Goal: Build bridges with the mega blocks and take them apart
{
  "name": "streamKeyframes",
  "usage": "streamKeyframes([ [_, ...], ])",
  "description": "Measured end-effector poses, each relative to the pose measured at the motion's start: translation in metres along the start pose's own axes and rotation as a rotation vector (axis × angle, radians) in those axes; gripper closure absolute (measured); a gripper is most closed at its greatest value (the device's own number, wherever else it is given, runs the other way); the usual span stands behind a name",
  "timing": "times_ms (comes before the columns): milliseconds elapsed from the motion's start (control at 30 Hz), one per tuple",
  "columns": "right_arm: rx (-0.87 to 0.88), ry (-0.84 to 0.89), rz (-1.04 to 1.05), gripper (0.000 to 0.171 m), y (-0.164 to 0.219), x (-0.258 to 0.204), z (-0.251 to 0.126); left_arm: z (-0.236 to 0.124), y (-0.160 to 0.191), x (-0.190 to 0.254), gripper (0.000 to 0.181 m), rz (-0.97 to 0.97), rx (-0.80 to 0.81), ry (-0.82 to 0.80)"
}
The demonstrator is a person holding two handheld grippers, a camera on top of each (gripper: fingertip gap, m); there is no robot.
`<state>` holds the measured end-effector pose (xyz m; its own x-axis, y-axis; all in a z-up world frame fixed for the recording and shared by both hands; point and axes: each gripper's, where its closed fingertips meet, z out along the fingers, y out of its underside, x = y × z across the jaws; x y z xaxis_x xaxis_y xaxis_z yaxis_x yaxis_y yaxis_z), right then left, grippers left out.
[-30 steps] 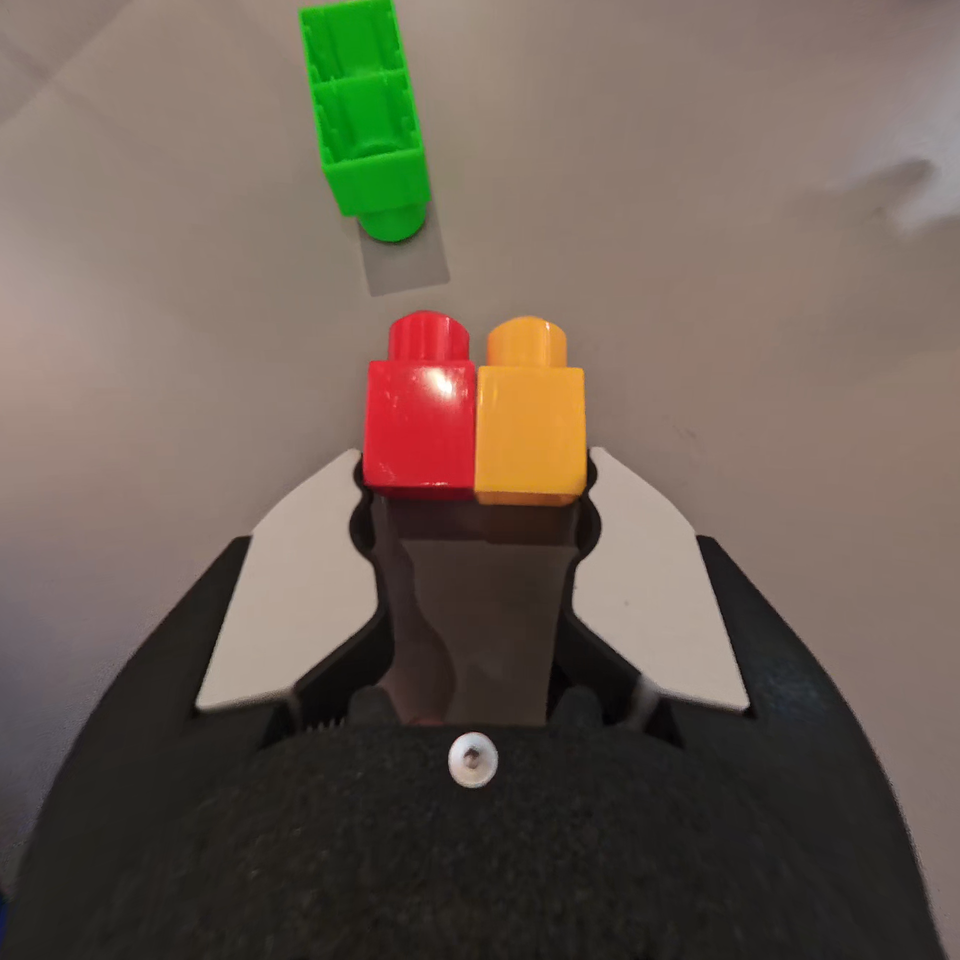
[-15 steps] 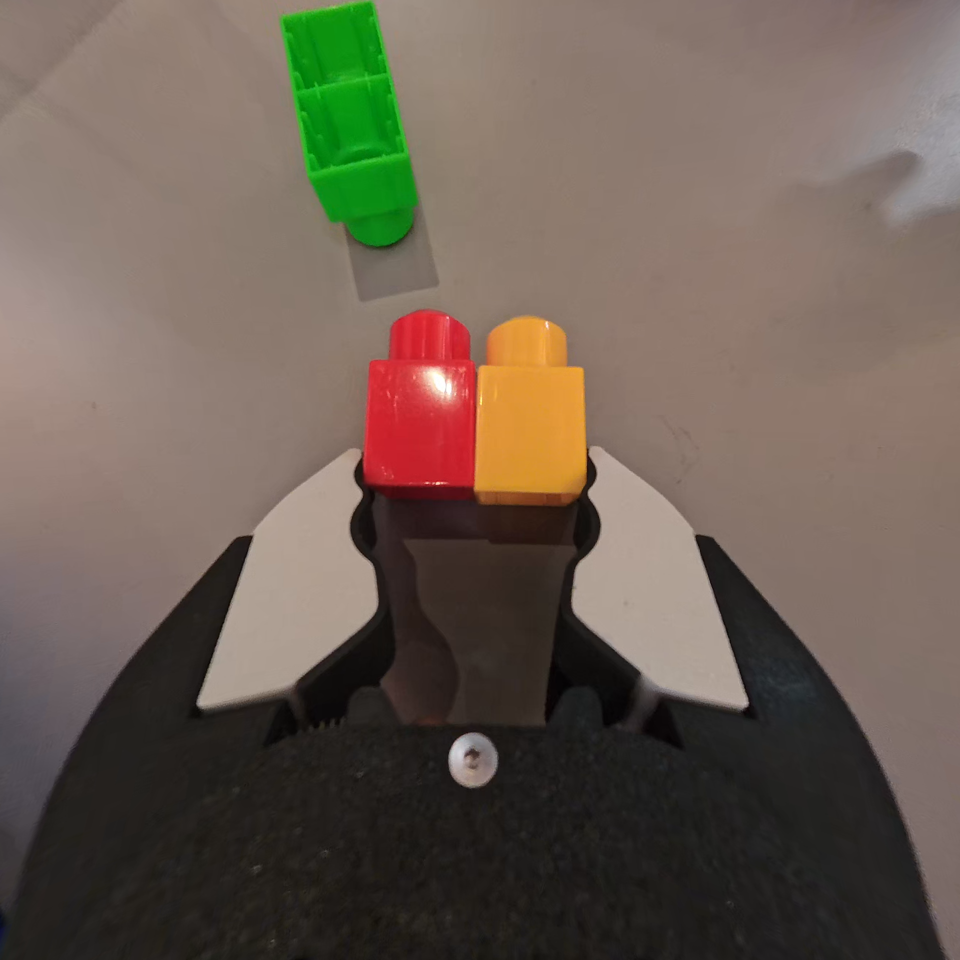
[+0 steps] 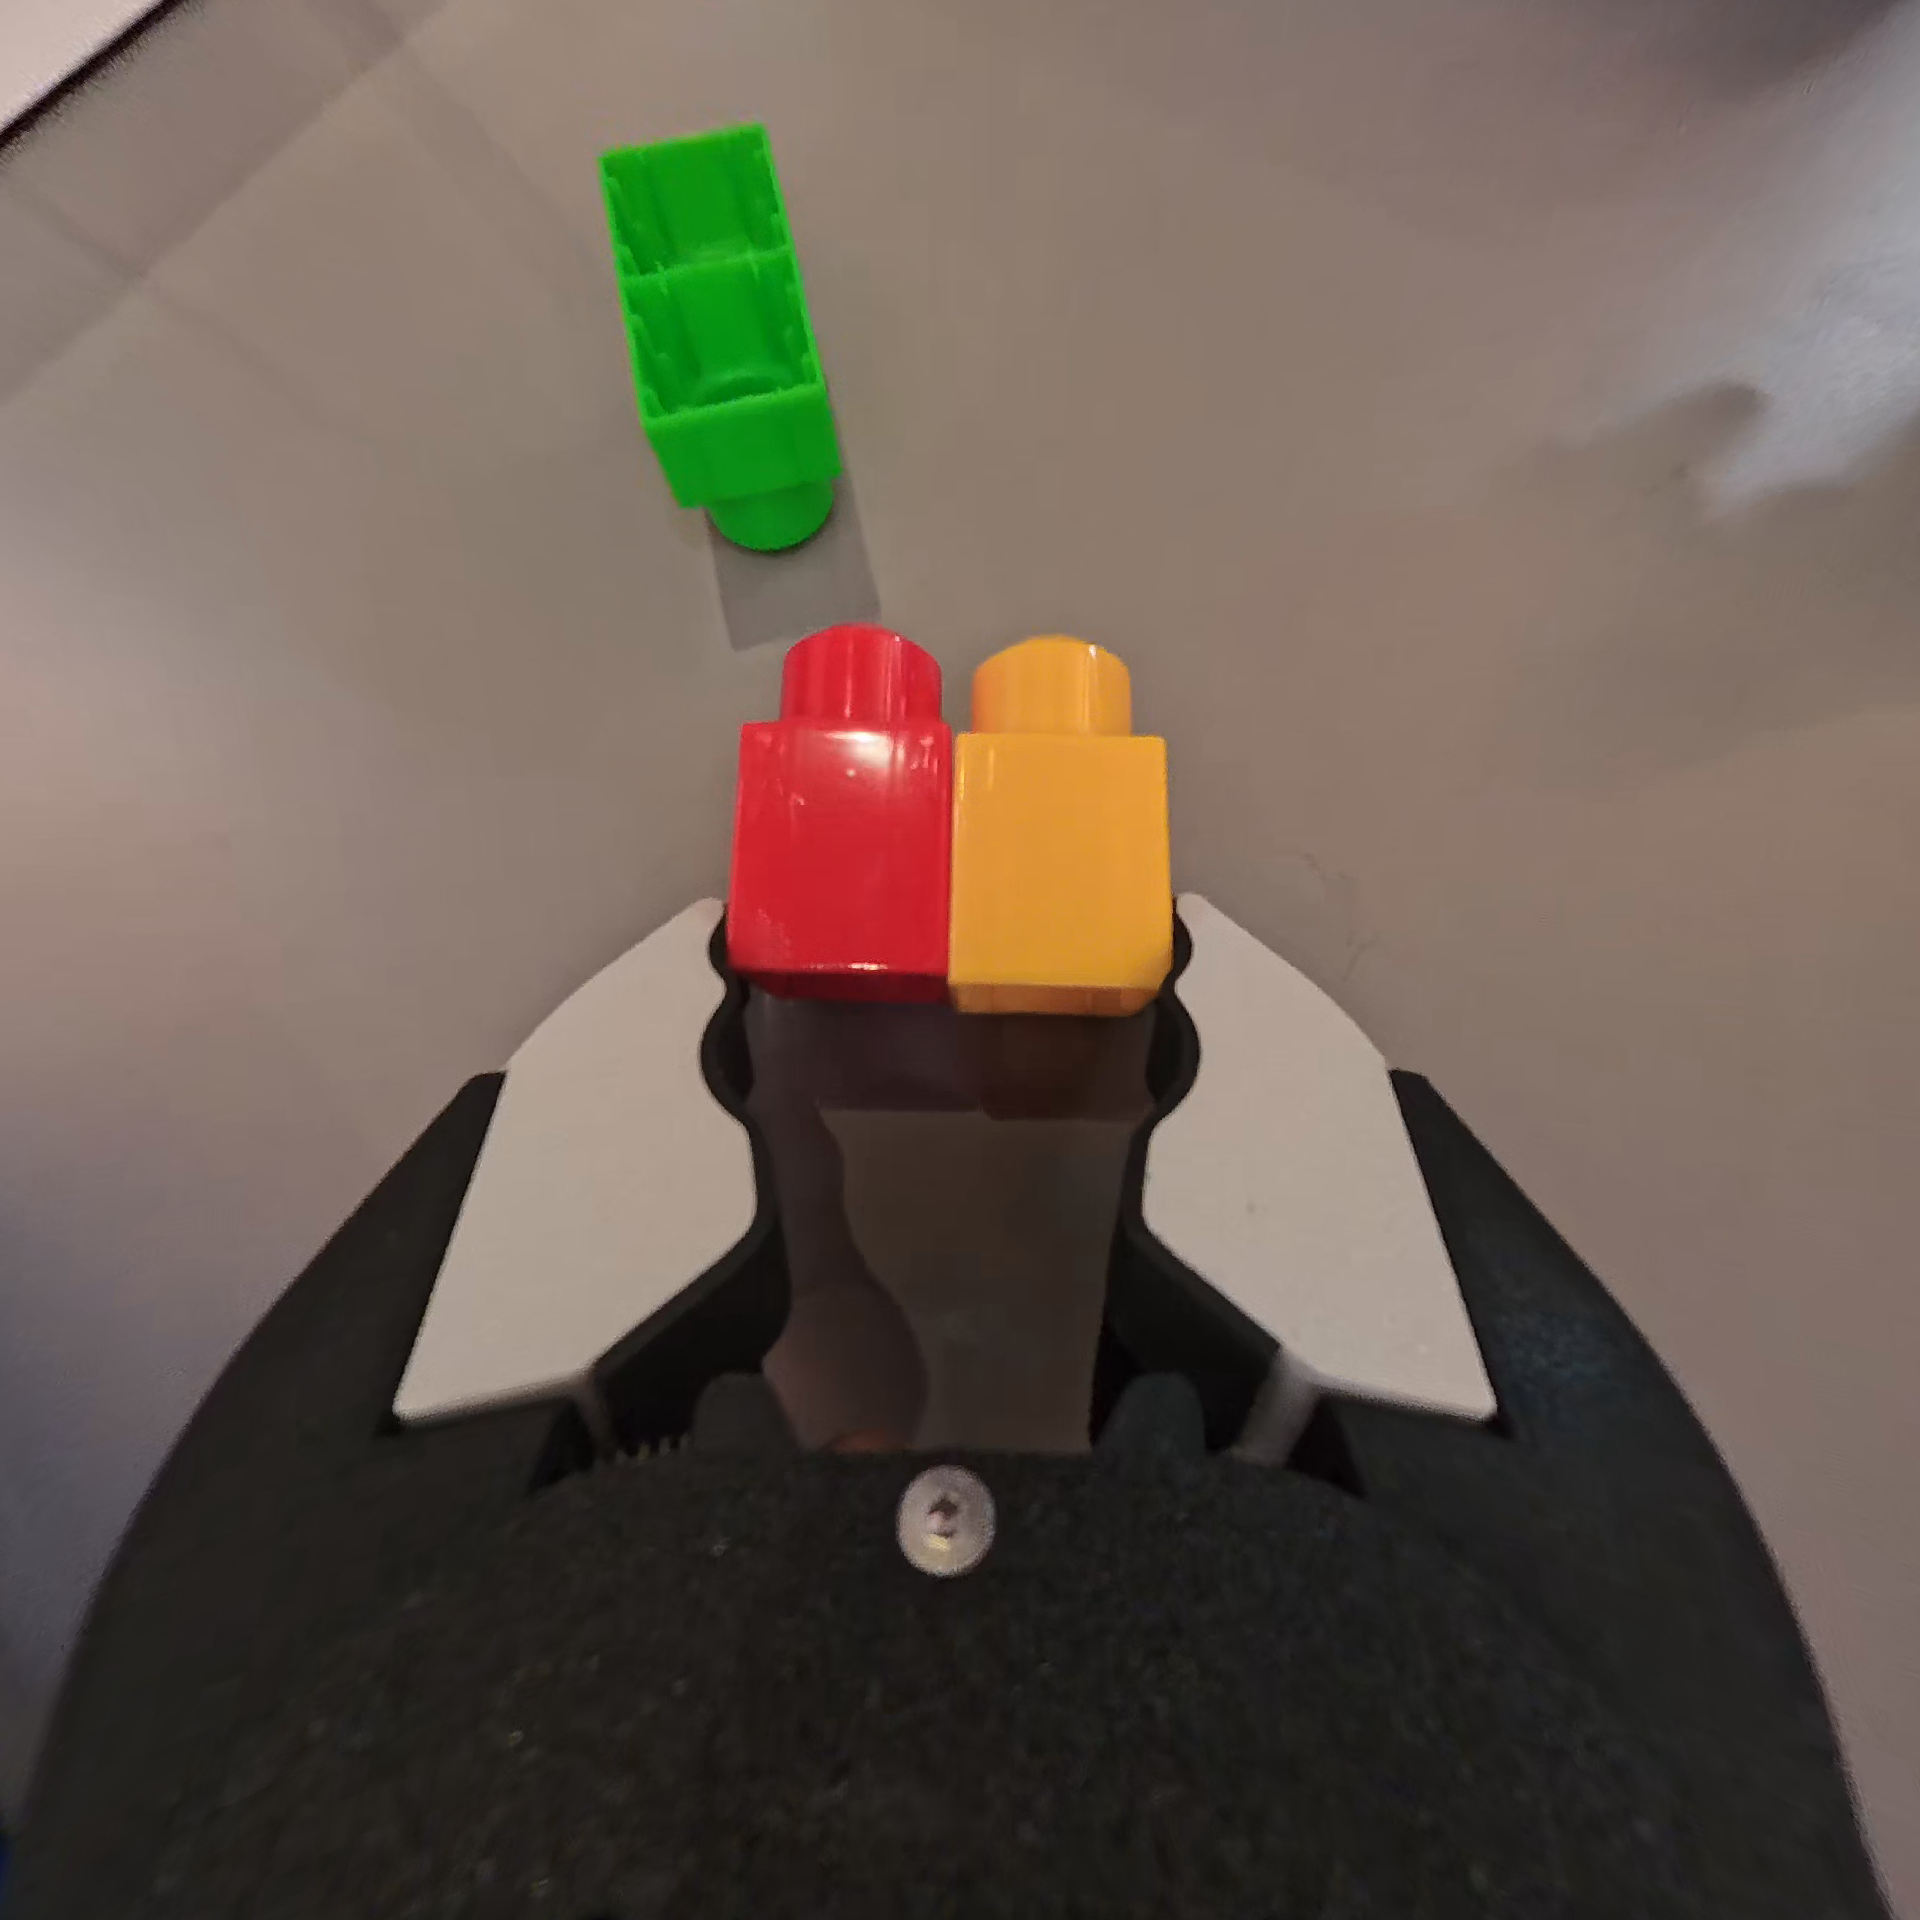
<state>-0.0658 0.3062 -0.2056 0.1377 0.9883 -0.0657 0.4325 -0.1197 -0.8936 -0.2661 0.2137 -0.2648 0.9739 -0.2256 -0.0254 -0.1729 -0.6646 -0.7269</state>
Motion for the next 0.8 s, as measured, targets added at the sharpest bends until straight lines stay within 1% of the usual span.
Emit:
streamKeyframes([
  [167,-0.002,-0.003,0.007,0.112,0.001,0.001,0.002,-0.006,-0.011,0.001,0.107,0.022,0.073,-0.033],
  [333,-0.003,-0.024,0.032,0.112,-0.003,0.004,0.006,-0.016,-0.019,0.001,0.106,0.042,0.15,-0.102],
  [467,-0.03,-0.047,0.001,0.111,-0.012,0.008,0.019,-0.022,-0.016,0.003,0.106,0.031,0.16,-0.101],
  [633,-0.083,-0.097,-0.063,0.109,-0.026,0.019,0.064,-0.032,-0.008,0.002,0.107,0.023,0.165,-0.118],
  [733,-0.14,-0.069,-0.175,0.107,-0.036,0.024,0.098,-0.038,-0.003,0.002,0.107,0.018,0.164,-0.125],
  [800,-0.17,-0.079,-0.248,0.104,-0.041,0.019,0.121,-0.042,0.001,0.002,0.106,0.01,0.163,-0.129],
])
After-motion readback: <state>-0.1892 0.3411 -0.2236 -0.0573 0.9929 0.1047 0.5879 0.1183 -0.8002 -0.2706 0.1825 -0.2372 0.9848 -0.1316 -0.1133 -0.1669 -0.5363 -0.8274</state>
